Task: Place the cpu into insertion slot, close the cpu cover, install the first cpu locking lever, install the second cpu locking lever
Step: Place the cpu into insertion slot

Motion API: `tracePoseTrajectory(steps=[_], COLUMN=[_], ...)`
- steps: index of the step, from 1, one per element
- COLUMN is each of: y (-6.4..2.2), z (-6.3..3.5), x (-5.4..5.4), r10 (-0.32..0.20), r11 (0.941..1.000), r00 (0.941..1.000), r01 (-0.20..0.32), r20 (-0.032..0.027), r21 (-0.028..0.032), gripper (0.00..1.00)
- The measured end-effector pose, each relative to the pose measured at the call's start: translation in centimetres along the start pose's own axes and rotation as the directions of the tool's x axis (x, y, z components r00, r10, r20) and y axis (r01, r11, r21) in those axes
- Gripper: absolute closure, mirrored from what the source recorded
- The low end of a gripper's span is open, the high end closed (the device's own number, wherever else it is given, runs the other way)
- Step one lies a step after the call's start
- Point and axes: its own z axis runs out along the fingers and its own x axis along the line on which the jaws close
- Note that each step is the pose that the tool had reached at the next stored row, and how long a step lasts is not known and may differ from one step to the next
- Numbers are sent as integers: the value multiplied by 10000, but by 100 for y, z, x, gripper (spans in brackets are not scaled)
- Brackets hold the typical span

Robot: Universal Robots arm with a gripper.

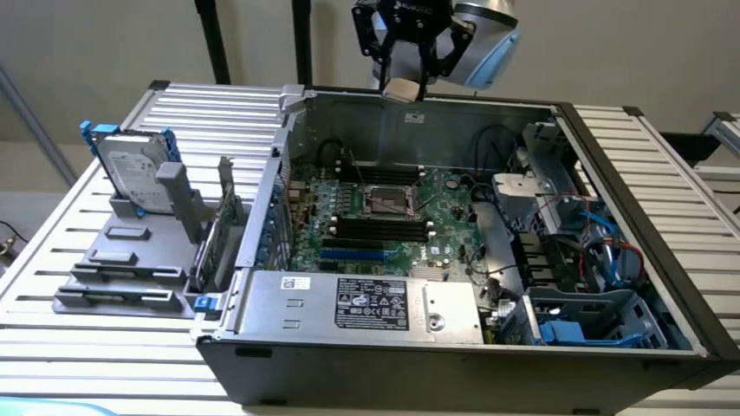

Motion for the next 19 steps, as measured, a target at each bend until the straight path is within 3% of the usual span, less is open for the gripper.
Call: tracePoseTrajectory(steps=[4,9,14,19], y=[-1,-2,-3,-4], z=[10,22,35,48], x=[0,-1,-1,-1], r10=[727,1621,2513,3373], r11=[9974,9868,9679,9414], r00=[9973,9867,9677,9409], r01=[-727,-1620,-2511,-3371], r20=[67,147,224,297], r21=[-22,-55,-95,-142], gripper=[45,45,45,45])
